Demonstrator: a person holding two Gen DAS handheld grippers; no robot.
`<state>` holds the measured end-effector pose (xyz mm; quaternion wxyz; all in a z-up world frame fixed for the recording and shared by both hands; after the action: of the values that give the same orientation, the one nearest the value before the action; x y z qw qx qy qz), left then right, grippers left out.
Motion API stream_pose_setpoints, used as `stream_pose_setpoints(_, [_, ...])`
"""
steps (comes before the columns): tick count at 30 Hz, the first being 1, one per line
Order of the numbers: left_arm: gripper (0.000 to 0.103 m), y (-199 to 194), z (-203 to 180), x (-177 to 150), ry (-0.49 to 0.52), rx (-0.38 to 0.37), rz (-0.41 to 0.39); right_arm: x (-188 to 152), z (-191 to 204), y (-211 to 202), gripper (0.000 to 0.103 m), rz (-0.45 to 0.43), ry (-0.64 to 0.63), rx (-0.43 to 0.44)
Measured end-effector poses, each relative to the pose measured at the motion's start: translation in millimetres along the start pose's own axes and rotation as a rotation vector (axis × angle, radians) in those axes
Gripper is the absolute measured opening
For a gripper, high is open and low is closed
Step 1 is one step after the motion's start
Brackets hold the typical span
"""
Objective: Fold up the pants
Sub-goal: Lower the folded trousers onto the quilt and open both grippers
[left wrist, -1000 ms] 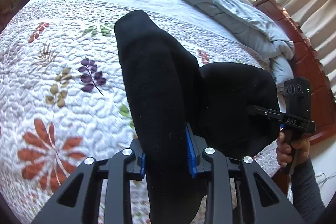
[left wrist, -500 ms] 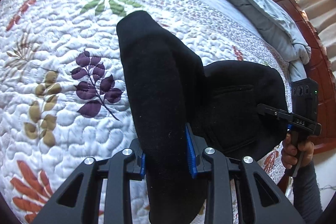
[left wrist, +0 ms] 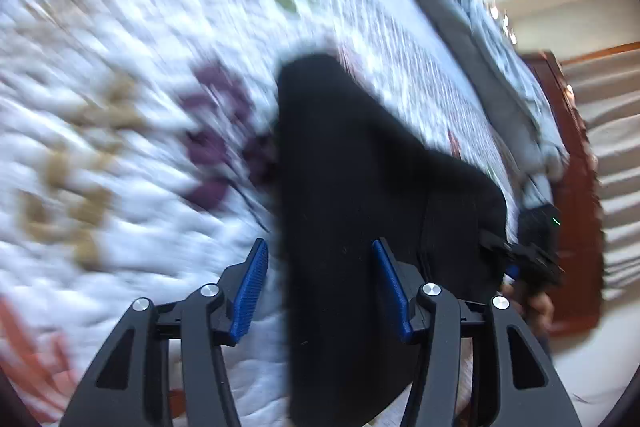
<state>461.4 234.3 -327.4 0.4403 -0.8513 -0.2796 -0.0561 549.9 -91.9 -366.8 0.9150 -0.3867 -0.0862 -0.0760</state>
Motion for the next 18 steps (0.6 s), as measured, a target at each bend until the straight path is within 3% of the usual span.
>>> stream_pose_setpoints(3, [0.056,-35.9,-9.4,17.3,0.045,-0.011,-0.13,17.7,-1.7,-44.7,0.068,-0.146,0.012,-0.044])
stream_pose_setpoints(4, [0.058,-43.8,-15.1,21.8,0.067,-0.025,-0.157,24.3,0.6,-60.3,0.06,-0.211,-0.004,-0.07])
stream_pose_setpoints(6, [0.059,-46.7,-31.7,31.5,0.097,-0.1,-0.161,36.8,24.7,-79.9,0.045,-0.272,-0.029,-0.001])
stream_pose_setpoints(8, [0.059,-37.1,-47.6,36.2,0.101,-0.188,-0.134,41.3,47.1,-74.5,0.034,-0.265,-0.064,0.045])
stream_pose_setpoints(10, [0.058,-15.2,-60.1,39.0,0.094,-0.254,-0.093,40.3,53.3,-49.7,0.03,-0.185,-0.053,0.084])
stream_pose_setpoints(12, [0.058,9.9,-63.4,39.9,0.08,-0.251,-0.073,40.4,48.9,-22.5,0.029,-0.136,-0.039,0.041])
stream_pose_setpoints(14, [0.057,32.2,-52.7,46.5,0.044,-0.224,-0.052,39.8,20.7,-1.5,0.002,-0.116,0.012,-0.017])
stream_pose_setpoints(16, [0.044,52.2,-38.6,49.8,-0.017,-0.203,-0.026,40.8,-8.1,5.5,0.0,-0.11,0.062,-0.024])
stream_pose_setpoints(18, [0.04,64.5,-28.9,52.8,-0.073,-0.206,-0.028,41.2,-18.6,10.8,0.0,-0.106,0.097,0.005])
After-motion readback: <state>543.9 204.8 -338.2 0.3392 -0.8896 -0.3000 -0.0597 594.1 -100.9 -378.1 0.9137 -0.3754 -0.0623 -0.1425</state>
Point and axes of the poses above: each gripper's, at about its wrist camera, not at the fingertips, and y roughly the way its jaws point, z to its left, x to its top, the point moved 7 cm from there along y, roughly the way its jaws point, and after that the axes turned 8 degrees about -z, right-handed, at the moved point
